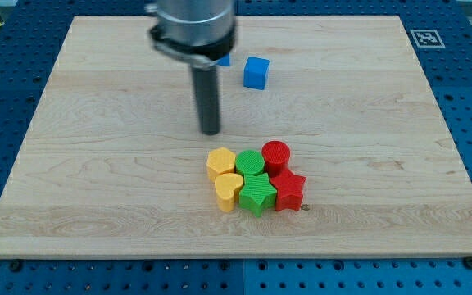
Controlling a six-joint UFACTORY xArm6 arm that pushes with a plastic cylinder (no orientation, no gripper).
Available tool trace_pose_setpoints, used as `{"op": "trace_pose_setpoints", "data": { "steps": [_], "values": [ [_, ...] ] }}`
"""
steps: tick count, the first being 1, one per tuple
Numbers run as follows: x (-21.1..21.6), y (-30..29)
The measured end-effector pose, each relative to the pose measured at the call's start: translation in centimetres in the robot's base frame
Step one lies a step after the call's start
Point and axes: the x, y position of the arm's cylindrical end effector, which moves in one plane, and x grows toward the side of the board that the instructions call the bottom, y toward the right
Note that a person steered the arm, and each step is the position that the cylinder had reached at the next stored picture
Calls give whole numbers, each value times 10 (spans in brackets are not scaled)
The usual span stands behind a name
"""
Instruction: Slide the blue cube to the top left of the red circle
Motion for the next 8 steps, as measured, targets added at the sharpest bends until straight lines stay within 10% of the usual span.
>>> {"op": "trace_pose_setpoints", "data": {
  "steps": [2,5,8],
  "values": [
    [-25,155],
    [-140,88],
    [-65,51]
  ]
}}
